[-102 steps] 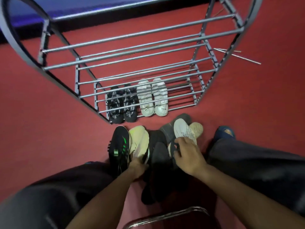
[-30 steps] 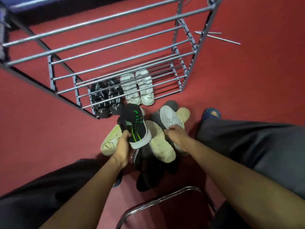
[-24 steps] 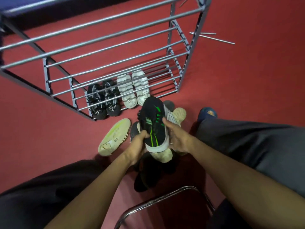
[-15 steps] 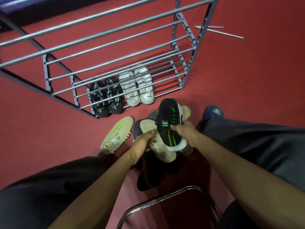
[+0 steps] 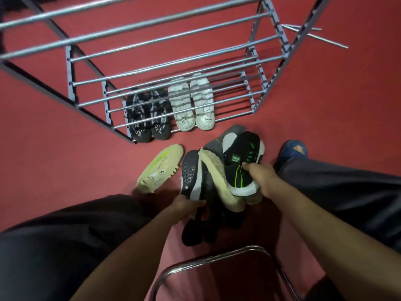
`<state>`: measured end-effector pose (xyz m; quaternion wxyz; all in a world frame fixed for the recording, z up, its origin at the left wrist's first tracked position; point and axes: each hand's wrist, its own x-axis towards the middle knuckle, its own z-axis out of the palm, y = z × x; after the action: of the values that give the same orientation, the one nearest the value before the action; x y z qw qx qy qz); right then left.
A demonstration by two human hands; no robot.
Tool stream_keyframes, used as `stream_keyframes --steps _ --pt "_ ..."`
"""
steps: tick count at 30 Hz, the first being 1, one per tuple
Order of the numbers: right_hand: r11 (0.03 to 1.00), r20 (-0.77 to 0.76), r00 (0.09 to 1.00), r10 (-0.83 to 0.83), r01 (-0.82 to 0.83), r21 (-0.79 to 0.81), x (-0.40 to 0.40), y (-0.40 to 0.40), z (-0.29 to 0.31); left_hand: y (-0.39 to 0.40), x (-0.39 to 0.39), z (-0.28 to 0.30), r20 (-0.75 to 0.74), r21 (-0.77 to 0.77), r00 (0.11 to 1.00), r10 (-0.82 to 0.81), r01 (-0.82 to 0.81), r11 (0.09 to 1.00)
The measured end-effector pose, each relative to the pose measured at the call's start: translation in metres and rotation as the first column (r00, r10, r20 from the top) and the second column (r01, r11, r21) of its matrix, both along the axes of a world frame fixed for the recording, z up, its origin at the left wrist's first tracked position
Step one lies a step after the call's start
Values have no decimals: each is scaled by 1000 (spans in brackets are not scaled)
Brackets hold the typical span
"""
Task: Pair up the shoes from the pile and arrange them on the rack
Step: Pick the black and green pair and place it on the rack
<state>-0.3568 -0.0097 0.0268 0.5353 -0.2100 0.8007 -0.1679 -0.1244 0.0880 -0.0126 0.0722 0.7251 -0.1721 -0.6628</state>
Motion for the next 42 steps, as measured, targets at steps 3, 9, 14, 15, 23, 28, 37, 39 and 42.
stream_keyframes --steps 3,9,14,15,23,28,37,39,42 --pt "998 -2 998 57 -57 -4 3 -1 4 -13 -7 17 149 -121 982 116 -98 988" --pt "999 -8 999 40 -40 -28 7 3 17 -14 7 70 701 -302 703 -121 446 842" --pt "994 -20 997 74 -76 -75 12 12 28 9 13 66 857 -211 424 -292 806 553" --pt "992 -28 995 95 -97 -75 13 13 29 9 16 66 869 -202 395 -297 832 518" --pt "988 -6 992 122 -122 -93 14 15 37 3 7 70 897 -214 355 -263 870 444" --pt "997 69 997 44 -39 -63 15 16 30 -10 -3 52 809 -231 389 -442 900 369" --pt "988 20 989 149 -149 -33 11 28 22 20 -5 -7 389 -390 876 -285 437 811" --pt "991 24 991 129 -128 -47 10 30 23 15 -2 -9 432 -278 868 -247 388 879" --pt "988 20 990 136 -134 -72 10 31 29 0 -4 -4 389 -84 870 -304 362 928"
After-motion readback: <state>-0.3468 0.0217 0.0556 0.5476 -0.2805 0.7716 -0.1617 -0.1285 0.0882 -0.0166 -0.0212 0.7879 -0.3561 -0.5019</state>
